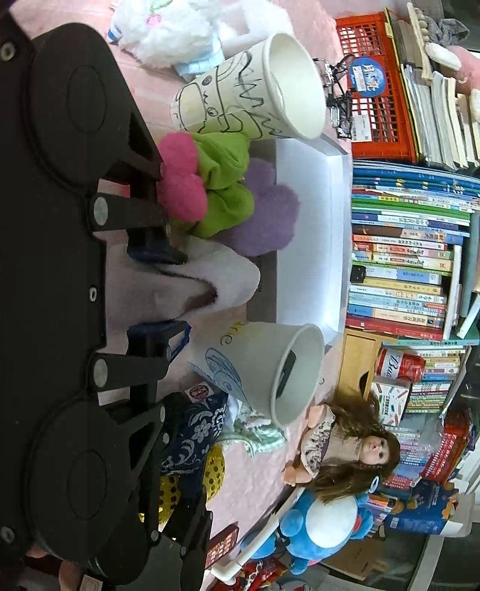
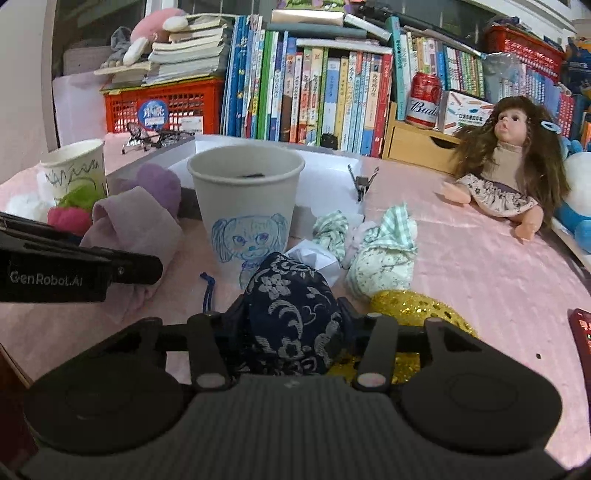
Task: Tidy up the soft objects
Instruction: 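Grasp the mauve cloth with the left tool while the right tool grasps the blue floral pouch, then lift and carry the mauve cloth and blue floral pouch into the grey tray with both tools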
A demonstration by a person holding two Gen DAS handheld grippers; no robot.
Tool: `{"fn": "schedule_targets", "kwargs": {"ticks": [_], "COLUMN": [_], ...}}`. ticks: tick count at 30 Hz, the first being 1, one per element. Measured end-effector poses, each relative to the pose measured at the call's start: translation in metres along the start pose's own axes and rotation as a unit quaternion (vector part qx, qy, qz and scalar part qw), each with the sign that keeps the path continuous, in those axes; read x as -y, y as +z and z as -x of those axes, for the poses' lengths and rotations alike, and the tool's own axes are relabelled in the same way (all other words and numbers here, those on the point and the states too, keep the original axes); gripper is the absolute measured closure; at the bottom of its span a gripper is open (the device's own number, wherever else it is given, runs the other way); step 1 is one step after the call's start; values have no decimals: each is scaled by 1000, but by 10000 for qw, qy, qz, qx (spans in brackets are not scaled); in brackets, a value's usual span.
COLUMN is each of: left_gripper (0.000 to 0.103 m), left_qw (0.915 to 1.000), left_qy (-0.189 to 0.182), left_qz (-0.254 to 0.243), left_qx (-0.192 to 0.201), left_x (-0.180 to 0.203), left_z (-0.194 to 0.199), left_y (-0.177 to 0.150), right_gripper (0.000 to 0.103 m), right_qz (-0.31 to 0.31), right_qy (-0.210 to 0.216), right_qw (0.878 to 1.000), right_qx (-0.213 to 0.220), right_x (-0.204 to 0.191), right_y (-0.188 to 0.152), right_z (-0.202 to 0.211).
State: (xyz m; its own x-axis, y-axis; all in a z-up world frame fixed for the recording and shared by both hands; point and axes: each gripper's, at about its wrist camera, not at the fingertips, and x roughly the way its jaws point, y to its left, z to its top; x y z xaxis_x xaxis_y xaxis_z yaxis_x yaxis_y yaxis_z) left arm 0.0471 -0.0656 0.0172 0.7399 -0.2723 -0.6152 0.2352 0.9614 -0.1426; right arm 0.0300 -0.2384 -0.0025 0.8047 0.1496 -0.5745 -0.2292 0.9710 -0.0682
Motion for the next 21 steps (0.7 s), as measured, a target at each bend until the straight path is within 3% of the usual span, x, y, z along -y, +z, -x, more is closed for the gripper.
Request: {"fn": "schedule_targets", "kwargs": {"ticks": [21], "left_gripper": [75], "left_qw": [9991], "left_qy": [-46], "left_qz": [-234], "left_qx": [351], "left_x": [14], "left_z": [26], "left_y": [19], "right_gripper": [50], "right_qz": [-176], "right_qy": [-186], "right_qw": [9984], "right_qx": [499], "right_x": [4], "right_y": [24], "right_z": [34]}}
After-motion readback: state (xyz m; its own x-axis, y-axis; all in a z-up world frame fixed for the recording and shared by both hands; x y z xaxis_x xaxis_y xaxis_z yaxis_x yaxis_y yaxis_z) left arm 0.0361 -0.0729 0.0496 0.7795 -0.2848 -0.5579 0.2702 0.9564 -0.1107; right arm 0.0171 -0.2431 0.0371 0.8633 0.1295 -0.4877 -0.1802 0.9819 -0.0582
